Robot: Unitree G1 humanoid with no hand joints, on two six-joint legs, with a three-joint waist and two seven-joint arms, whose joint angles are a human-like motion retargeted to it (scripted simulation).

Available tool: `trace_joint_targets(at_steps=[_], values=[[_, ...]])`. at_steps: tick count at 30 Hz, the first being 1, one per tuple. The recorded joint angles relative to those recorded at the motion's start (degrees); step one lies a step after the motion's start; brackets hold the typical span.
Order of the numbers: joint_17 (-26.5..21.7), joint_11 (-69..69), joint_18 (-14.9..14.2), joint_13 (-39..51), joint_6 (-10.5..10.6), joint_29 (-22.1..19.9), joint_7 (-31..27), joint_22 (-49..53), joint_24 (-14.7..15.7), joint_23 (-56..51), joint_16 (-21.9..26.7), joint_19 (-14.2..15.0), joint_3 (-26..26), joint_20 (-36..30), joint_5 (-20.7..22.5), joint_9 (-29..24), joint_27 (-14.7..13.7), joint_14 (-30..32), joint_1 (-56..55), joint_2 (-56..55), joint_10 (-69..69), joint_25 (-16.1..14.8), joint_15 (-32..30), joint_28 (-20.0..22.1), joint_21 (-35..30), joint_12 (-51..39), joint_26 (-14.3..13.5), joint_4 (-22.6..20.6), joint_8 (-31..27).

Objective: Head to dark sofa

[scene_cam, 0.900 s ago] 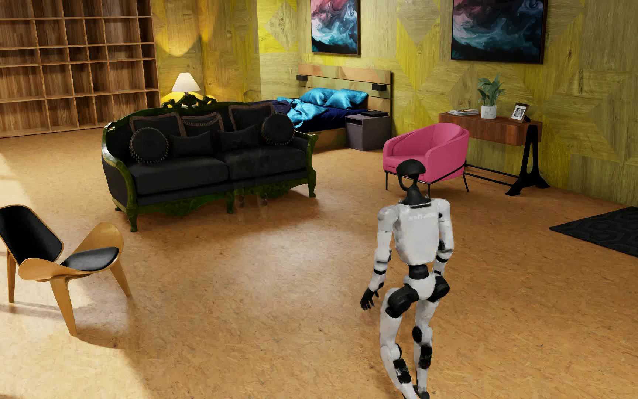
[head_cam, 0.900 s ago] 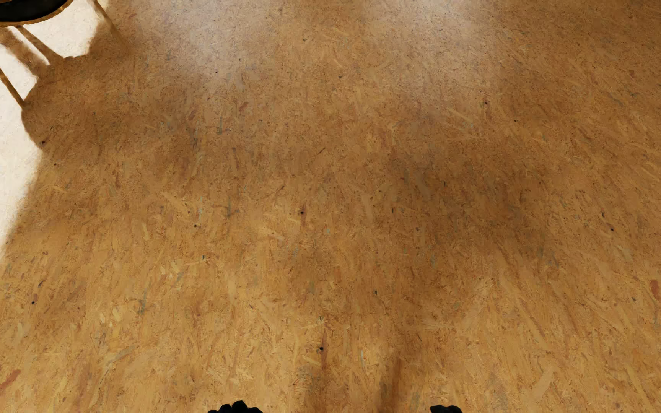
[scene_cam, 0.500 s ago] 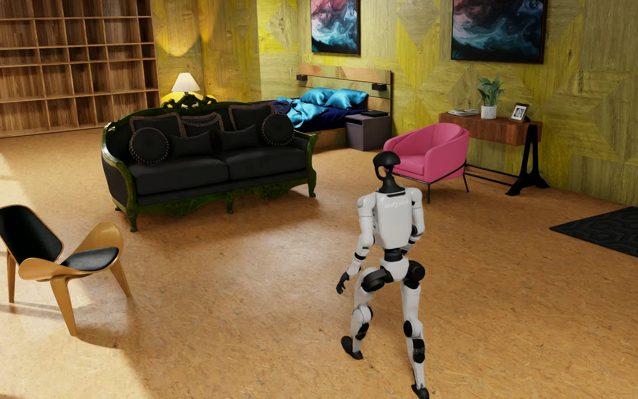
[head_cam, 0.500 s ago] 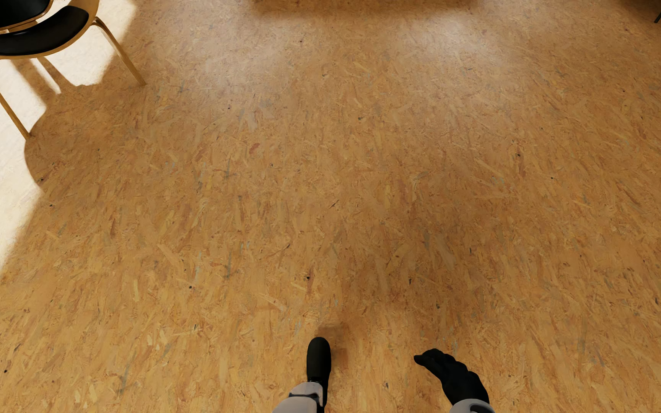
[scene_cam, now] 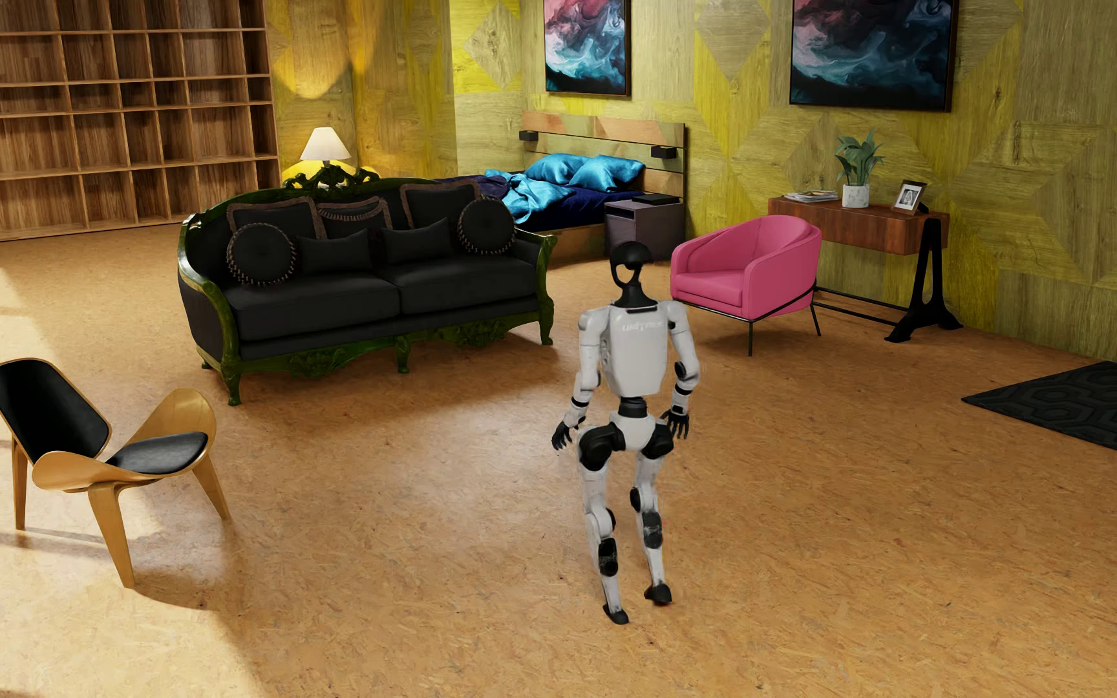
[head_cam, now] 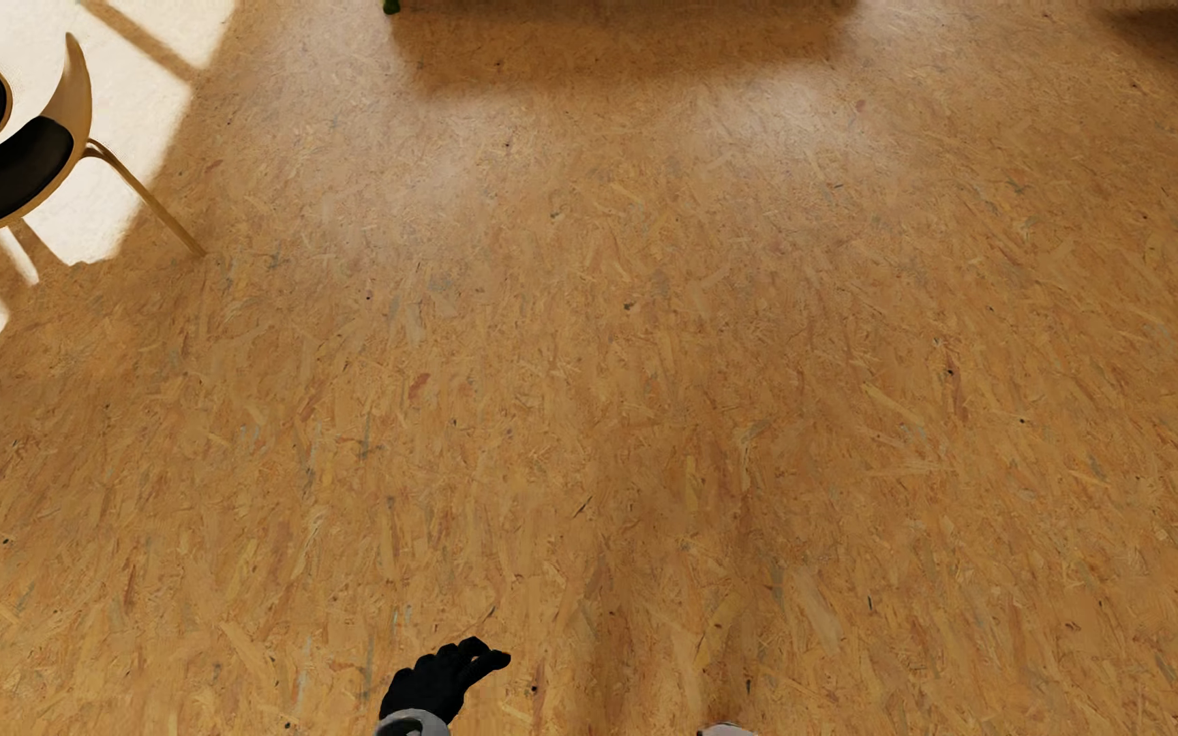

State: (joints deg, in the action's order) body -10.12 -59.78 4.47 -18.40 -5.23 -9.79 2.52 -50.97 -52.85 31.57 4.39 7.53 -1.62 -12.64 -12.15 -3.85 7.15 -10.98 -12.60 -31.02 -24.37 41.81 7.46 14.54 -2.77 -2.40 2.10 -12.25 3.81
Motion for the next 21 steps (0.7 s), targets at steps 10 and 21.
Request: trace_joint_targets(at_steps=[10, 21], values=[[3.0, 38.2, -1.6, 0.6, 2.0, 0.6, -5.3, 2.3, 2.1, 7.8, -0.6, -2.8, 4.5, -9.0, 5.9, 2.1, 1.7, -3.6, 20.9, -3.9, 1.7, 3.6, -12.0, 0.2, 1.2, -5.9, 0.0, 3.1, 0.0], [6.3, 32.5, -8.3, 11.9, 10.4, -1.8, -7.2, 6.7, 7.2, 14.1, 8.1, -10.7, 2.7, -4.6, 19.1, 1.1, -1.9, 9.9, -16.2, 17.6, -43.9, 6.0, 6.9, -2.8, -0.1, 11.1, 5.0, 13.8, 7.8]])
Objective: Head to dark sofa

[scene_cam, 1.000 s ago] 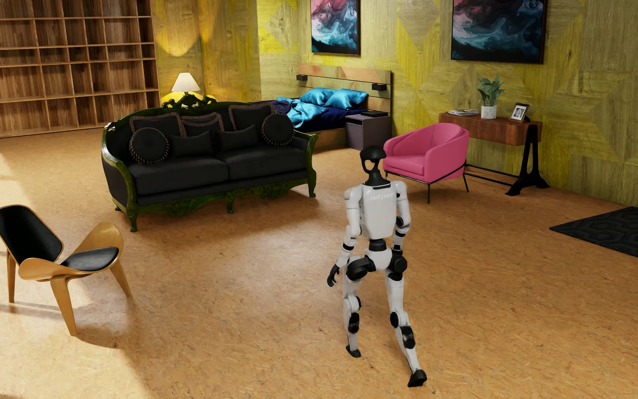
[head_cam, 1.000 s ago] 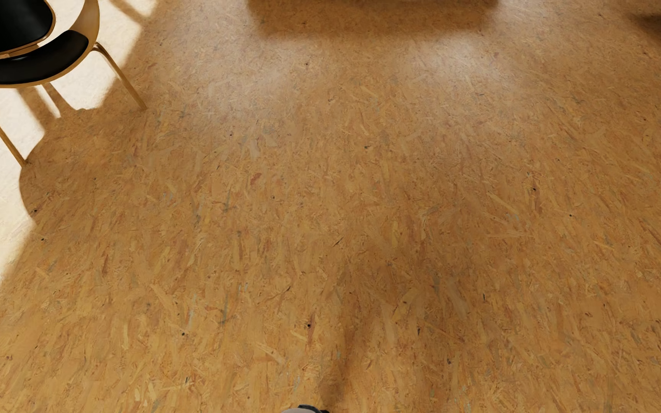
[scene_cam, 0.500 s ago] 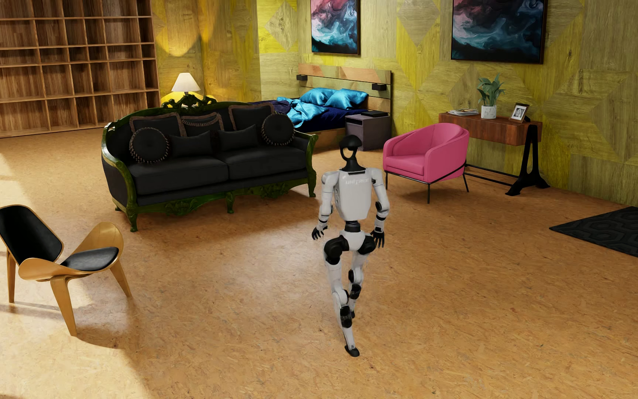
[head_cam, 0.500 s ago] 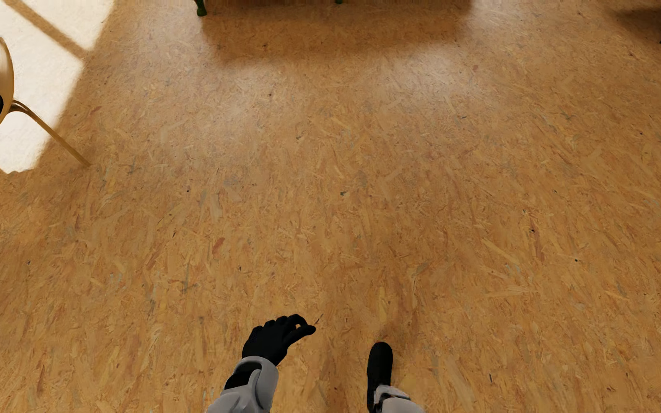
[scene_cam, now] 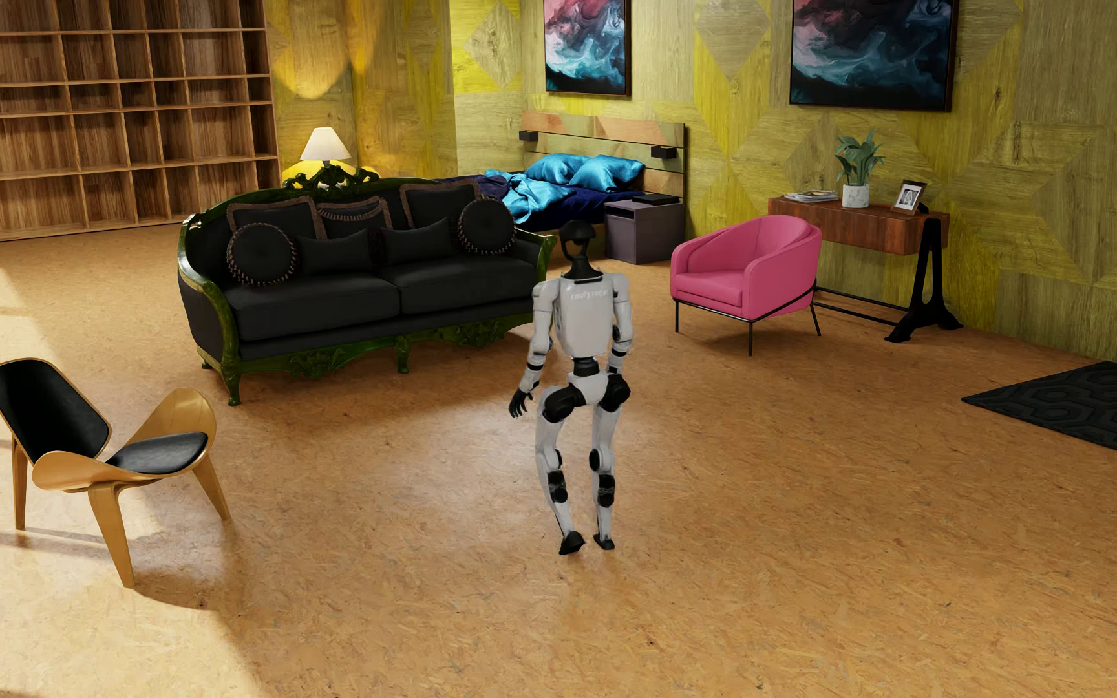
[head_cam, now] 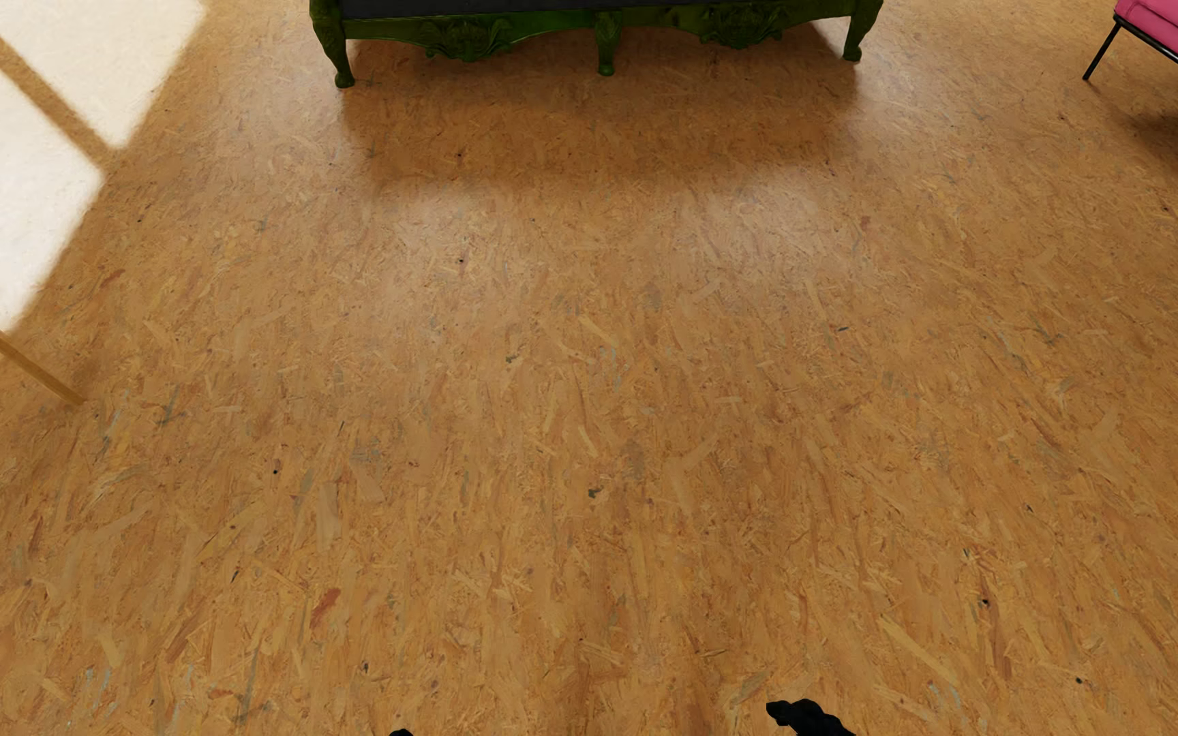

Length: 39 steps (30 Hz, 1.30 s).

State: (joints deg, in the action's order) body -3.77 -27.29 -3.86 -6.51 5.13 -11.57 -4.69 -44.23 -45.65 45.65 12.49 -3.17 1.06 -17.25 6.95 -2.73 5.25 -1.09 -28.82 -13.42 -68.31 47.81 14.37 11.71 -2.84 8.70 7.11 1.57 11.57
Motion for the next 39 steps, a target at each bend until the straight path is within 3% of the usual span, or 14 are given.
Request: trace_joint_targets(at_steps=[4, 7, 11, 14, 16, 18, 23, 25, 29, 31, 34, 36, 38, 39], values=[[-1.5, 5.0, 3.3, 5.2, 0.1, 0.5, 0.9, 0.7, 1.9, -2.4, -0.9, -0.4, -2.7, 4.8, 2.2, -0.1, -1.8, -3.0, -5.9, 10.1, 32.3, 0.0, 3.8, 1.8, -4.0, 4.0, 1.9, 0.3, -2.6], [-2.1, 9.2, 1.2, 7.3, -0.3, 1.3, 3.6, -1.0, 0.2, -3.1, -1.3, -0.1, -4.4, 4.9, 2.8, 0.4, -1.8, -0.2, -4.0, 17.8, 57.8, -0.5, 4.6, 2.2, -6.6, 5.6, 1.3, 0.4, -4.9], [-2.9, 3.8, 4.4, 5.4, -1.9, 1.1, 3.3, -5.1, -2.4, -2.5, -2.6, 0.8, -5.9, 5.1, 0.6, 1.2, 4.8, 8.3, -3.6, 24.4, 47.5, 1.6, 1.0, 2.3, -9.3, 6.2, 1.0, -2.6, -7.0], [-3.0, -16.1, 6.4, 1.0, -5.0, 3.4, 6.3, -8.6, -2.3, 1.3, -5.9, 7.6, -6.0, 8.0, -5.4, 1.4, 7.7, 4.5, 1.1, 19.0, 43.0, -0.3, -17.1, 2.5, -7.2, 4.4, 2.4, -6.2, -7.4], [-4.9, -34.1, 6.8, -0.5, -7.1, 8.0, 8.5, -8.3, -3.1, 2.7, -7.4, 16.5, -5.8, 8.0, -11.0, 1.0, 6.4, 0.8, 5.1, 8.9, 43.3, -0.2, -30.8, 2.7, -9.1, 2.1, 1.3, -8.5, -7.8], [-8.3, -44.4, 7.5, -2.4, -9.0, 11.1, 9.5, -7.6, -3.9, 0.2, -7.9, 17.2, -5.2, 7.4, -14.3, 0.4, 3.2, -2.6, 9.1, -1.3, 43.6, 1.6, -27.4, 2.9, -12.8, -0.8, -1.0, -10.7, -8.5], [-6.6, -29.1, 8.6, -8.9, -10.8, 5.8, 6.8, -8.1, -6.8, -8.6, -8.4, 9.2, -2.6, 2.4, -18.0, -0.2, 3.7, -11.1, 19.3, -17.3, 43.2, -4.5, -8.0, 2.1, -5.2, -12.5, -2.8, -14.2, -8.5], [-6.1, -10.9, 8.7, -8.5, -10.6, 5.2, 5.2, -6.9, -6.3, -7.7, -8.6, 7.9, -1.7, 0.9, -17.8, 0.1, 4.4, -13.3, 23.7, -18.9, 45.2, -4.2, -8.4, 2.2, -4.8, -15.4, -3.9, -14.3, -7.1], [-6.1, 16.3, 8.3, -7.0, -9.9, 8.4, 3.0, -4.5, -3.9, -5.6, -9.3, 14.9, -0.6, -2.5, -15.4, 1.2, 5.0, -16.0, 32.4, -19.2, 49.3, -1.6, -10.0, 2.4, -4.3, -17.3, -5.7, -14.2, -6.9], [-5.1, 10.8, 7.8, -6.9, -9.3, 7.6, 2.4, -5.0, -2.7, -5.0, -9.5, 11.0, -0.1, -3.0, -13.3, 1.7, 5.0, -16.7, 36.1, -20.3, 48.7, -1.4, -14.2, 2.5, -2.9, -16.1, -5.0, -13.4, -9.3], [-2.7, 0.7, 5.3, -6.7, -7.2, 6.6, 1.9, -9.8, -2.6, -2.6, -9.7, 5.2, 0.6, -1.4, -9.8, 2.6, 6.0, -9.2, 39.4, -19.1, 42.5, -1.0, -17.7, 3.5, -0.8, -11.8, -0.5, -10.0, -8.4], [-0.7, -1.8, -2.0, -5.6, -5.2, 6.6, 1.1, -13.1, -3.9, -0.9, -8.8, 2.3, 1.3, -1.3, -7.2, 2.5, 6.8, 3.2, 35.0, -15.9, 28.9, -1.0, -13.2, 2.3, 1.0, -9.2, 1.7, -6.4, -5.7], [0.5, -2.1, -9.6, -6.0, -3.3, 5.2, 0.7, -15.2, -7.6, 0.4, -5.4, 0.7, 2.0, -4.9, -5.4, 2.3, 4.3, 15.7, 25.2, -11.9, 10.3, -1.1, -9.4, 0.3, 2.3, -8.9, 0.6, -2.1, -1.9], [0.7, -1.5, -9.0, -5.4, -2.5, 4.9, 0.7, -14.5, -8.2, 0.8, -3.7, 0.4, 2.2, -5.5, -4.6, 2.0, 3.4, 17.1, 20.0, -9.4, 2.9, -0.7, -7.7, 0.0, 2.2, -8.8, -0.5, -0.3, -0.2]])
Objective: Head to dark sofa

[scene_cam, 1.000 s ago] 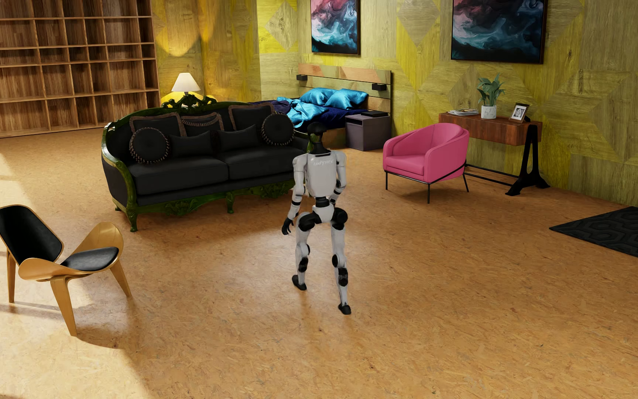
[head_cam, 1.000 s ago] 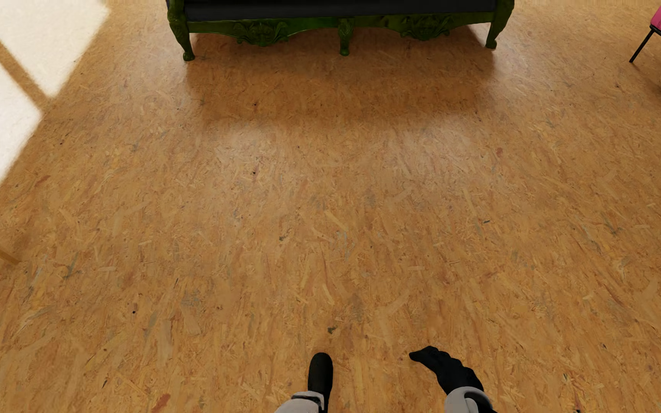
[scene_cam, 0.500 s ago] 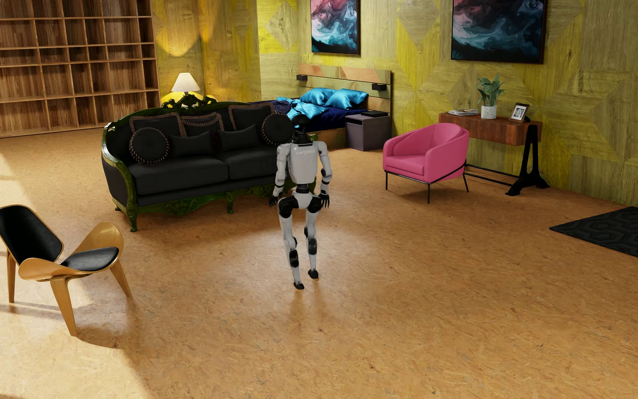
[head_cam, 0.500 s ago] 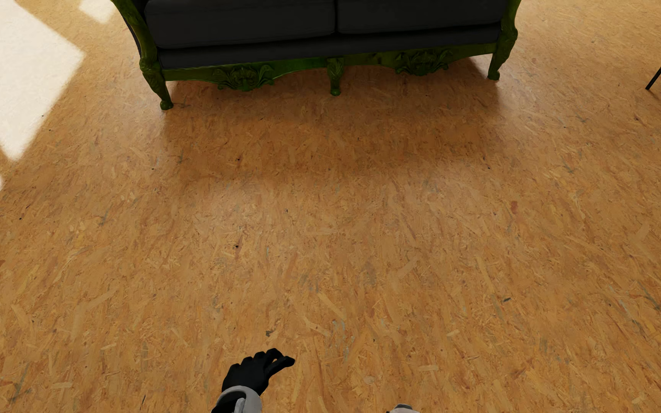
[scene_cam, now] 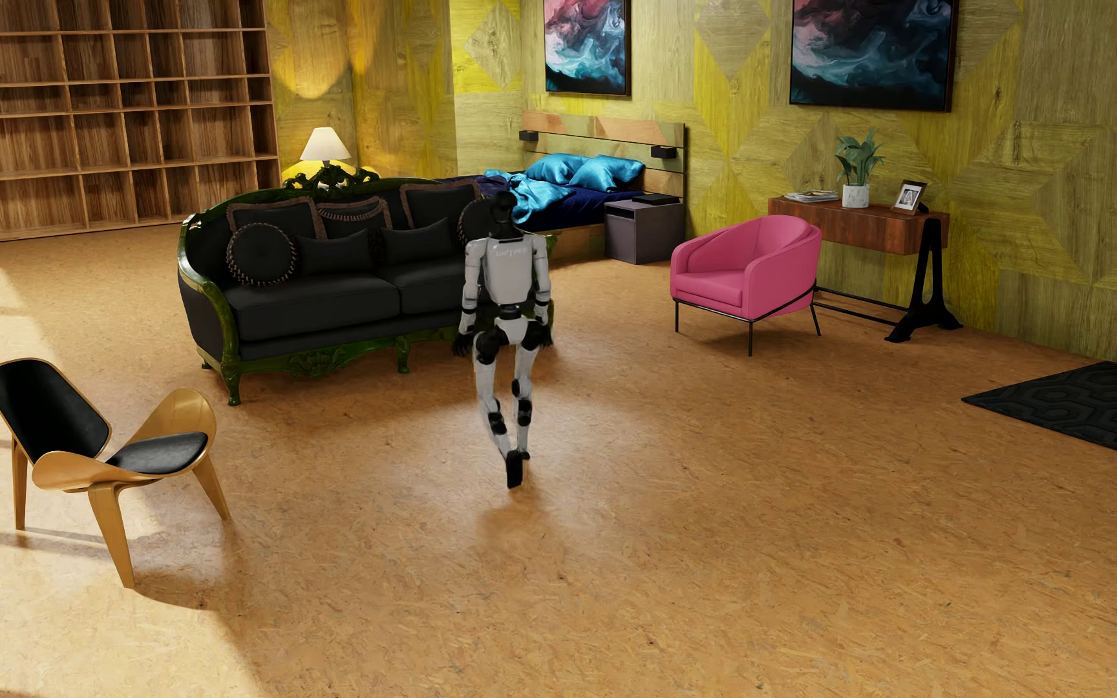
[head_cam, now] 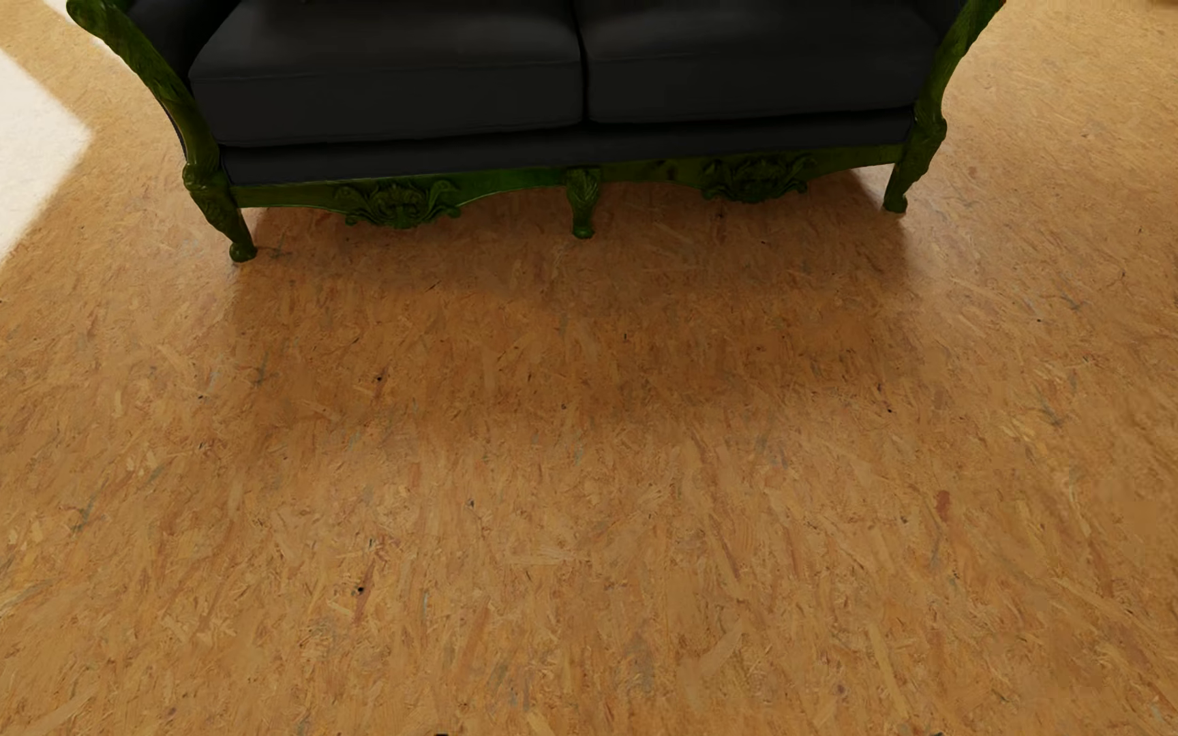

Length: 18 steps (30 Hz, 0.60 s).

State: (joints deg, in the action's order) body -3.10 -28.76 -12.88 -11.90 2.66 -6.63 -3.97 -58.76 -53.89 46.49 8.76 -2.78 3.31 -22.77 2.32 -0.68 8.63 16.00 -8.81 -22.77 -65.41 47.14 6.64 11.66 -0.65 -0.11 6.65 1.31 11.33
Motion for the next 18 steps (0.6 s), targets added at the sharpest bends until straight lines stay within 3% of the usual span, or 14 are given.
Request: trace_joint_targets(at_steps=[3, 5, 7, 8, 10, 12, 13, 14, 16, 18], values=[[-0.4, 1.4, 3.3, 3.9, 1.8, 0.2, -0.1, 7.4, 5.1, 1.4, 3.6, -0.2, -0.8, 5.6, 2.8, -0.8, -1.4, -9.5, -13.6, 7.5, -8.3, 2.6, 4.8, 0.7, -2.0, 3.0, -1.4, 1.5, 1.8], [-0.8, 2.2, 6.9, 6.7, 2.4, 0.3, -0.7, 13.5, 9.3, 1.1, 4.0, -0.4, -2.3, 11.0, 4.5, -1.2, -2.4, -18.4, -20.2, 12.1, -2.1, 3.7, 7.8, 2.4, -3.1, 5.8, -1.1, 0.6, 1.1], [-1.5, 3.8, 8.2, 8.7, 2.6, -0.2, -0.4, 18.0, 11.8, -0.9, 3.6, -0.6, -3.9, 14.1, 5.6, -1.3, -3.8, -21.6, -24.1, 16.6, 12.1, 3.7, 9.9, 3.6, -4.0, 8.3, -1.0, 0.7, -0.2], [-1.9, 5.1, 9.8, 9.5, 2.7, -0.6, 0.5, 19.0, 11.7, -2.0, 2.8, -0.6, -4.7, 14.2, 6.1, -1.3, -4.3, -21.8, -24.8, 18.9, 21.4, 3.1, 10.6, 4.2, -4.5, 8.7, -0.6, 1.1, -1.0], [-2.6, 8.4, 10.3, 10.8, 2.8, -1.1, 2.8, 19.6, 10.3, -3.6, 2.3, -0.5, -6.0, 13.4, 6.9, -1.0, -4.7, -18.3, -23.8, 23.8, 42.0, 2.0, 10.9, 5.0, -5.6, 10.0, -0.7, 1.7, -2.7], [-2.9, 9.6, 8.7, 11.5, 2.6, -2.2, 4.2, 18.5, 8.3, -4.3, 1.7, -0.1, -7.0, 13.0, 7.5, -0.8, -4.7, -17.5, -22.3, 28.0, 54.8, 1.3, 11.3, 6.2, -6.6, 11.3, -0.8, 1.1, -4.6], [-2.9, 9.1, 9.1, 11.5, 2.4, -3.1, 4.3, 17.4, 7.6, -4.4, 1.0, 0.1, -7.4, 13.3, 7.5, -0.6, -4.6, -16.9, -22.2, 29.8, 54.0, 1.2, 11.6, 6.7, -7.0, 11.9, -0.8, 0.7, -5.7], [-2.9, 8.3, 12.9, 11.0, 2.1, -3.7, 3.7, 16.0, 7.3, -4.2, 0.1, 0.5, -7.8, 13.8, 7.1, -0.4, -4.3, -13.5, -22.4, 31.5, 50.9, 1.1, 11.2, 7.2, -7.3, 12.6, -0.7, -0.1, -6.7], [-2.6, 4.5, 14.5, 8.5, 0.8, -4.1, 4.4, 12.4, 6.8, -3.7, -2.0, 1.7, -8.2, 14.7, 5.1, 0.1, -3.2, -8.3, -20.6, 34.0, 45.8, -0.1, 6.5, 7.7, -6.2, 14.0, -0.2, -1.4, -8.0], [-2.3, -6.3, 15.7, 5.1, -1.2, -3.2, 6.2, 8.1, 5.8, -2.0, -3.5, 7.5, -8.3, 14.5, 1.8, 0.4, -1.8, -10.7, -18.1, 31.7, 42.5, -2.1, -4.3, 7.3, -4.7, 14.2, -0.2, -3.5, -9.0]])
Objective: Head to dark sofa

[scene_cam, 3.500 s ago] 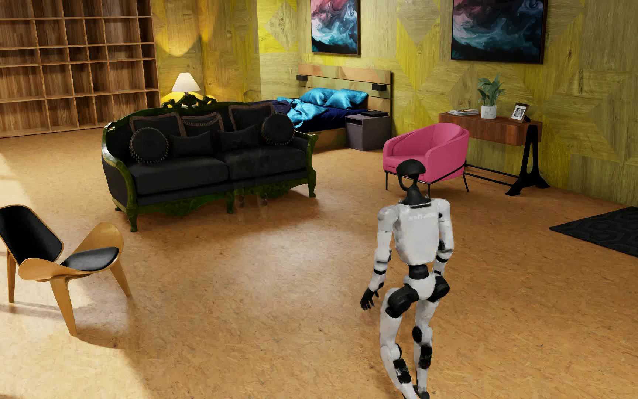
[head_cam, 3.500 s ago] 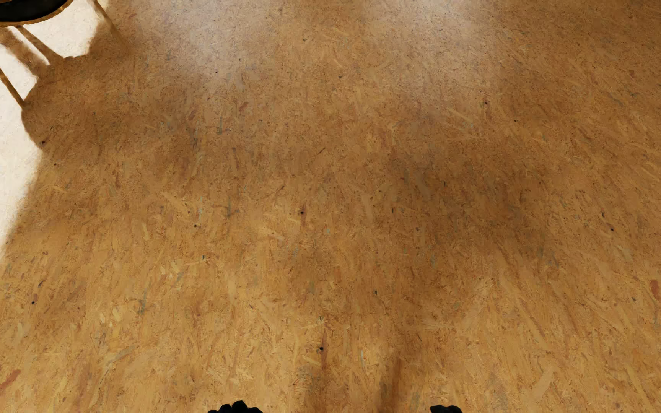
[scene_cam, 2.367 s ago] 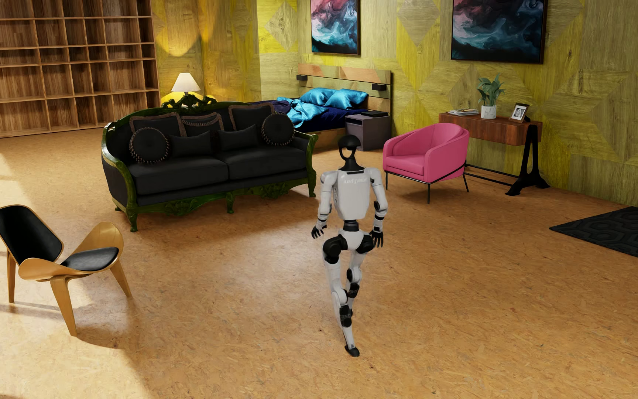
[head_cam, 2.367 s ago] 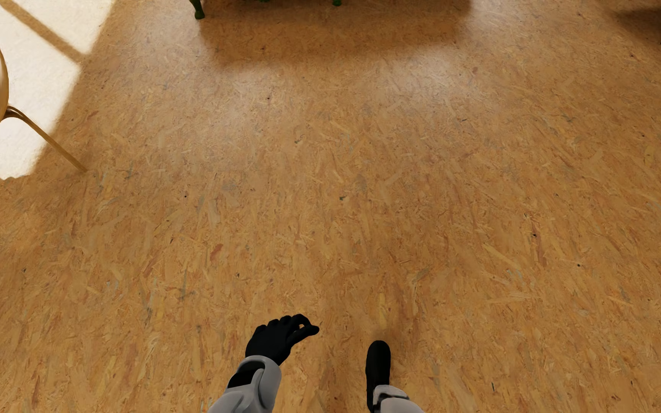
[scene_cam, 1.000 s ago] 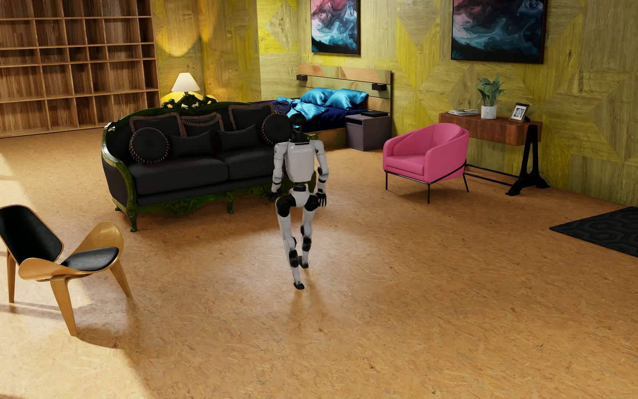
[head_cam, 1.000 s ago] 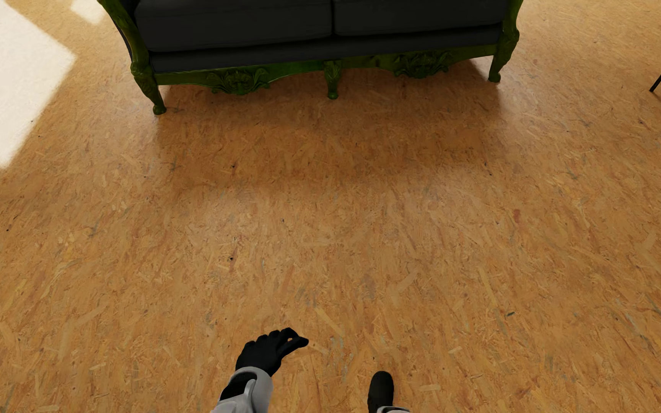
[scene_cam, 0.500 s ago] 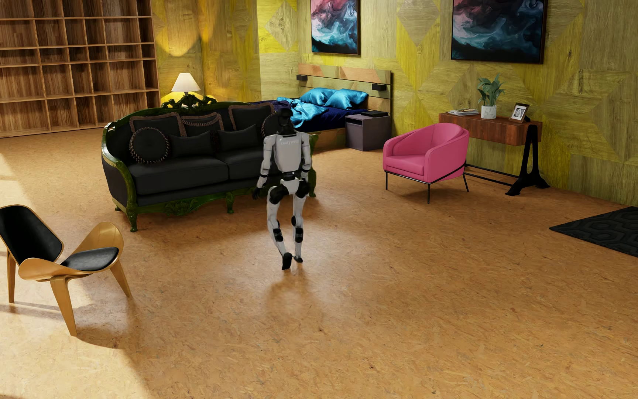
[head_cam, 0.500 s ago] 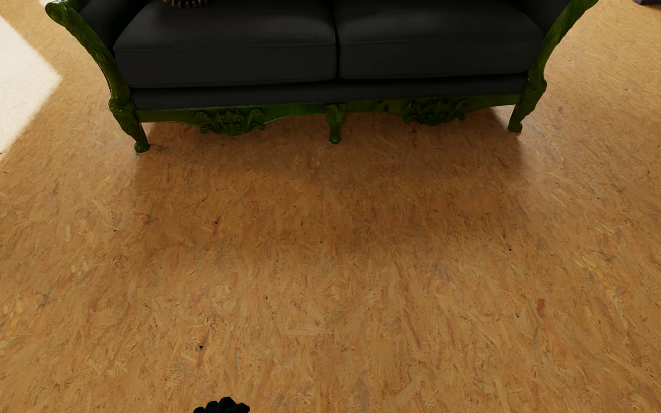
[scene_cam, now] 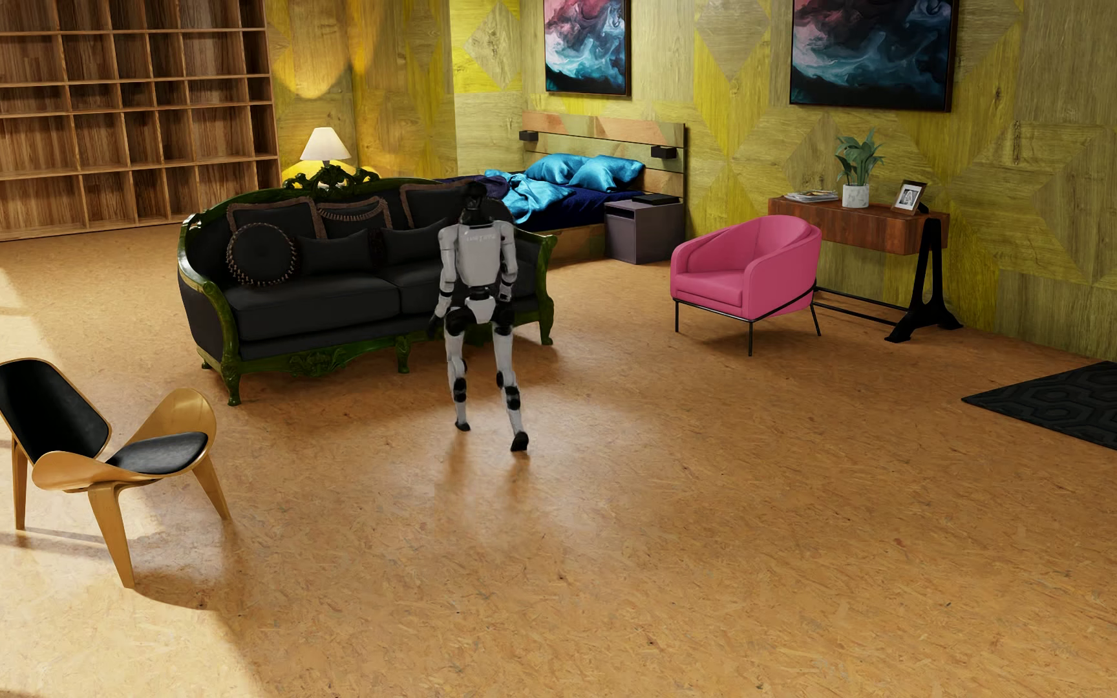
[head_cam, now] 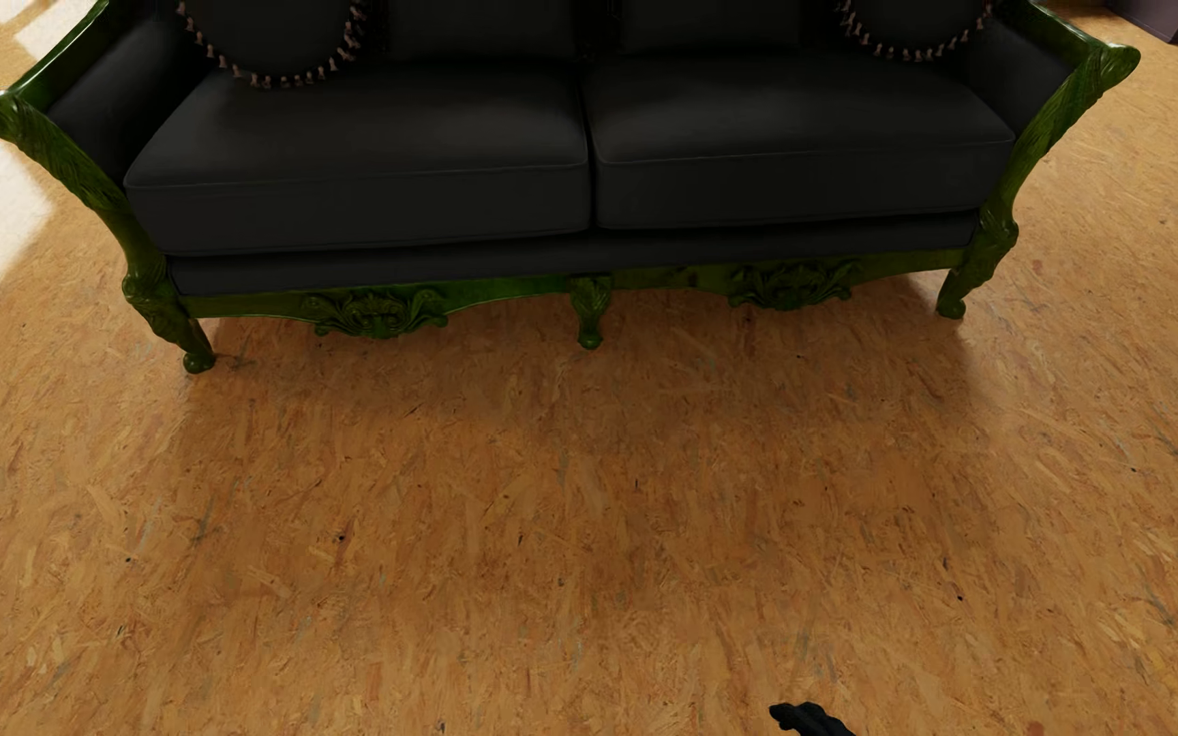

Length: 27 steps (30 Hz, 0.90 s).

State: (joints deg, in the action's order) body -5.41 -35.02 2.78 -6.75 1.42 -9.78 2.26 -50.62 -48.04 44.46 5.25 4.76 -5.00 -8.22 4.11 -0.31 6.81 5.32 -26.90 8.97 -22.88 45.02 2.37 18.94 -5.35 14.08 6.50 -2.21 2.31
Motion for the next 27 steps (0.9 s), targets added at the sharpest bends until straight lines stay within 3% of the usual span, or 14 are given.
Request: trace_joint_targets(at_steps=[3, 4, 6, 7, 8, 10, 12, 14, 16, 18, 20, 24, 26, 27], values=[[-5.9, -26.1, 1.5, -2.6, -2.8, 5.9, 3.3, -4.0, -3.0, 0.0, -0.9, 9.2, 0.0, -2.1, -8.1, -0.4, -3.1, -5.7, 5.1, -13.6, -1.4, 4.4, -19.4, -0.6, -7.3, -2.7, -1.5, -3.2, 1.0], [-7.3, -32.0, 1.7, -3.5, -3.7, 6.4, 3.9, -4.4, -3.7, -1.5, -1.0, 9.3, 0.2, -2.9, -10.4, -0.8, -3.7, -7.5, 6.7, -18.6, -1.7, 4.8, -19.6, -0.6, -8.0, -4.3, -2.0, -4.4, 1.0], [-7.5, -37.0, 2.2, -6.5, -4.9, 4.7, 3.8, -5.0, -5.1, -4.5, -0.8, 6.4, 1.0, -4.6, -13.1, -1.4, -2.2, -11.1, 10.1, -27.3, -2.6, 1.0, -8.8, -0.5, -4.1, -8.0, -3.1, -6.7, 1.2], [-6.3, -35.4, 2.4, -7.7, -5.3, 3.1, 3.1, -5.0, -5.2, -5.6, -1.1, 6.0, 1.6, -4.7, -14.3, -1.7, -0.4, -12.7, 12.2, -30.6, -2.6, -1.3, -4.2, -0.5, -1.6, -10.1, -3.5, -7.6, 1.7], [-5.3, -31.5, 2.6, -8.7, -5.6, 1.7, 2.3, -4.4, -4.7, -6.5, -1.4, 3.6, 2.2, -4.5, -15.0, -1.9, 1.0, -14.3, 14.1, -33.3, -2.8, -2.9, 0.2, -0.4, 0.6, -12.0, -4.1, -8.5, 2.0], [-4.2, -18.2, 2.8, -10.0, -5.8, 0.9, 0.2, -2.1, -3.8, -7.6, -1.7, 0.9, 3.4, -4.9, -16.1, -2.0, 2.5, -16.9, 17.8, -37.1, -2.6, -3.8, 5.3, 0.1, 2.5, -15.5, -5.4, -9.5, 3.8], [-4.1, -1.3, 2.9, -9.9, -5.8, 2.6, -1.7, 0.7, -3.1, -6.5, -1.5, -0.4, 4.3, -6.3, -16.1, -1.9, 2.5, -18.5, 21.6, -38.6, -0.9, -2.4, 4.4, 0.5, 1.3, -17.9, -7.0, -10.0, 6.5], [-4.2, 16.3, 2.9, -9.5, -5.6, 4.8, -3.3, 3.0, -2.0, -5.3, -1.6, 3.6, 4.7, -7.6, -14.1, -1.5, 2.3, -19.3, 25.7, -38.0, 1.7, 0.1, 1.4, 0.6, 0.2, -19.4, -8.0, -10.2, 6.8], [-3.5, 23.6, 2.6, -9.7, -5.4, 5.0, -4.7, 3.8, -1.2, -5.4, -2.0, 7.1, 4.9, -8.9, -13.1, -1.2, 2.1, -20.8, 29.3, -38.1, 2.2, 0.7, 2.2, 0.9, 1.4, -20.2, -8.0, -10.3, 6.5], [-2.2, 20.5, 2.2, -9.6, -5.1, 4.7, -5.8, 3.3, -0.8, -5.2, -2.1, 2.1, 5.3, -9.7, -12.3, -0.7, 2.2, -20.6, 32.9, -37.7, 1.9, 0.6, -2.9, 1.0, 2.4, -19.7, -7.4, -9.5, 6.8], [-1.1, 16.5, 2.0, -9.2, -4.2, 4.7, -6.4, 1.2, -0.6, -4.0, -2.0, -1.4, 5.7, -9.7, -11.4, 0.0, 2.8, -17.7, 35.5, -36.1, -0.2, 1.2, -8.7, 0.7, 3.1, -17.9, -5.8, -7.7, 8.0], [1.7, 14.5, -2.3, -7.0, -1.0, 4.5, -5.4, -4.9, -2.3, -1.8, 0.2, -5.5, 6.5, -11.0, -6.4, 0.9, 3.2, 0.2, 29.6, -29.9, -19.8, 1.6, -2.9, -5.9, 4.3, -13.8, -1.7, -1.0, 12.0], [2.5, 13.9, -10.6, -6.0, 0.8, 4.1, -2.8, -5.2, -4.8, -2.0, 3.8, -6.8, 6.8, -14.0, -3.8, 0.7, 2.0, 10.6, 21.0, -27.2, -35.7, 1.5, 0.3, -9.8, 4.0, -13.2, -2.8, 5.6, 15.1], [2.5, 13.5, -12.9, -5.7, 1.8, 3.2, -2.4, -4.4, -5.0, -1.5, 5.5, -7.1, 6.7, -14.3, -2.3, 0.5, 0.6, 12.6, 16.7, -25.8, -42.1, 1.6, 1.9, -10.4, 3.8, -12.6, -3.3, 8.6, 16.3]])
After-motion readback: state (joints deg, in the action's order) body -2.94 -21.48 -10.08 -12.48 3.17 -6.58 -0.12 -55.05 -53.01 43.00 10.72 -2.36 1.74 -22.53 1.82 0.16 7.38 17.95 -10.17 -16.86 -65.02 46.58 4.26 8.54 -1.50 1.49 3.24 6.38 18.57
